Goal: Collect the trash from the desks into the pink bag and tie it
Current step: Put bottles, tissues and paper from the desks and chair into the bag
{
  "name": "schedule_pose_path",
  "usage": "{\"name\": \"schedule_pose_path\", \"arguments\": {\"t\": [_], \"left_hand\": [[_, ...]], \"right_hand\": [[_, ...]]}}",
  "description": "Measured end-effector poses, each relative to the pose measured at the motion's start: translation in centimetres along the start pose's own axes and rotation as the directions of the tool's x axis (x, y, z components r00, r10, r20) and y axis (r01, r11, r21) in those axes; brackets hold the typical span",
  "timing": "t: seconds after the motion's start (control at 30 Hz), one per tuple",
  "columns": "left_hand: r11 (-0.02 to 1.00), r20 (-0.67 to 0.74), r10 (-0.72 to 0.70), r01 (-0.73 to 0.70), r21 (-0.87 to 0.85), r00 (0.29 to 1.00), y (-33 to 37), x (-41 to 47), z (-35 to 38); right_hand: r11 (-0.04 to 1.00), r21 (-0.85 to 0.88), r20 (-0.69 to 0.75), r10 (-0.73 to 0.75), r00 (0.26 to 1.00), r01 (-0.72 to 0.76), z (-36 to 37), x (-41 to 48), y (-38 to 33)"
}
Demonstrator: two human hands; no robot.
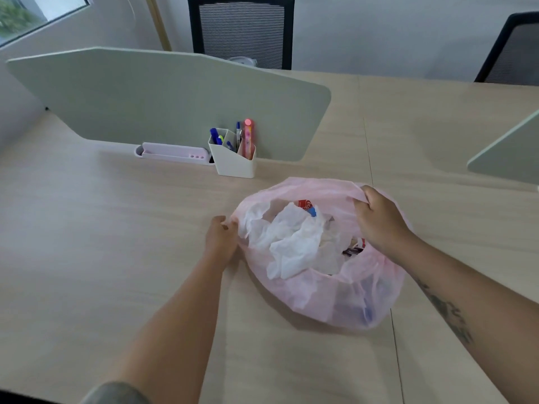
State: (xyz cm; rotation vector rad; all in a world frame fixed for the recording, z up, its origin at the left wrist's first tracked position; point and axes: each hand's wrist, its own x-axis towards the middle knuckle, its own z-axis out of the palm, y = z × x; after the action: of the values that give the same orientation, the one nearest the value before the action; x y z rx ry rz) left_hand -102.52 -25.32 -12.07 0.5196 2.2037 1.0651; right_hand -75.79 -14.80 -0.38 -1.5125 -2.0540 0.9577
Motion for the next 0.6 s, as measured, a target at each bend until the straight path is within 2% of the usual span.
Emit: {"name": "schedule_pose_path", "arguments": {"t": [0.07, 0.23, 0.37, 0.53, 0.6], "left_hand": [[0.999, -0.005, 0.029, -0.029, -0.025, 1.0, 0.8, -0.4, 0.3], [0.978, -0.09, -0.028, 0.009, -0.21, 0.996, 3.6, -1.5, 0.0], [0.967, -0.153, 0.092, -0.125, -0.221, 0.984, 6.8, -1.9, -1.7], [0.931, -0.038, 0.217, -0.218, -0.292, 0.975, 11.9, -3.4, -4.4], [0.915, -0.061, 0.246, -0.253, -0.313, 0.967, 14.3, -4.5, -5.8]], "right_hand": [[1.0, -0.007, 0.001, -0.003, 1.0, 0.003, -0.2, -0.5, 0.1], [0.999, -0.052, -0.054, 0.007, 0.999, -0.009, -1.0, -0.8, -0.7], [0.993, -0.113, -0.111, -0.04, 0.993, 0.028, -1.8, -0.4, -2.4], [0.971, -0.218, -0.16, -0.137, 0.978, 0.101, -4.5, 0.1, -4.6], [0.967, -0.22, -0.22, -0.176, 0.959, 0.127, -6.2, 0.4, -5.6]]}}
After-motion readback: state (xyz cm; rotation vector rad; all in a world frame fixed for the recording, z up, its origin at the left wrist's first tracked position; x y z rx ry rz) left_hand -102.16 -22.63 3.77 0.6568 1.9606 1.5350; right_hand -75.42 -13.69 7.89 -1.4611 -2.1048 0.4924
